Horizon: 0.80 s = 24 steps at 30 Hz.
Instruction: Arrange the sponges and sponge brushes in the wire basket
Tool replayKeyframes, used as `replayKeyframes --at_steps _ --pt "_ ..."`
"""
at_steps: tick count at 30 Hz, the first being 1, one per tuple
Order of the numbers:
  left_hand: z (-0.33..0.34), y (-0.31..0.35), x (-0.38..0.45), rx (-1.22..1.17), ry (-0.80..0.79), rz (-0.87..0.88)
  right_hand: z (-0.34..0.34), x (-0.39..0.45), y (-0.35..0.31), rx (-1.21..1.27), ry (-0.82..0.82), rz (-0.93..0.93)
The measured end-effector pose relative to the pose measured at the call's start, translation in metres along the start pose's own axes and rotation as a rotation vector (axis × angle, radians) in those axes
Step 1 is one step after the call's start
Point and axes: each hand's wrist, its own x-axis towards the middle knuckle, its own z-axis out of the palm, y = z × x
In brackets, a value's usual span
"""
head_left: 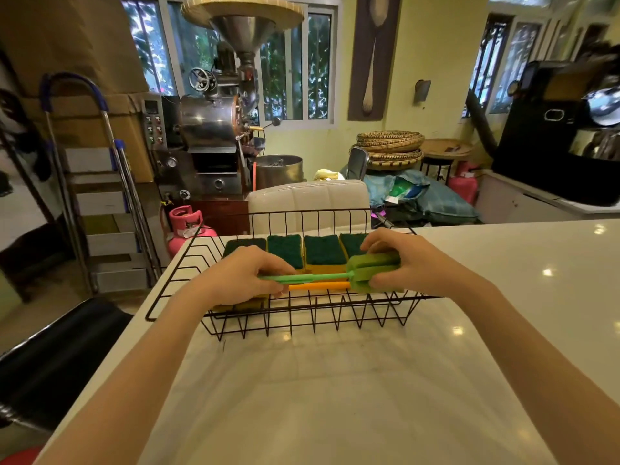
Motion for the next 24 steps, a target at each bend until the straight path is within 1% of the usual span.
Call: replayKeyframes --at_steps 4,6,9,11,14,18,22,24 --pt "0.005 0.003 0.001 -0.082 -0.050 0.017 -0.002 -0.001 0.007 -0.021 -0.048 0.019" --pt "0.005 0.003 0.000 -0.080 -0.092 0.014 -0.001 -0.001 0.007 -0.045 -0.101 0.038" --pt "0.006 0.002 0.000 -0.062 -0.163 0.005 0.001 0.001 0.008 -0.046 -0.134 0.064" --pt "0.007 0.002 0.000 -0.083 -0.223 -0.049 0.002 0.002 0.008 -0.038 -0.153 0.086" --pt "0.009 0.003 0.001 -0.121 -0.282 -0.184 0.003 0.001 0.006 -0.056 -0.204 0.103" --pt "0.010 0.002 0.002 -0.017 -0.328 -0.310 0.002 0.000 0.002 -0.064 -0.224 0.119" --pt "0.010 0.001 0.002 -0.039 -0.366 -0.331 0.001 -0.001 0.000 -0.056 -0.224 0.149" --pt "0.009 0.004 0.001 -0.091 -0.394 -0.308 -0.001 -0.003 -0.002 -0.035 -0.232 0.141"
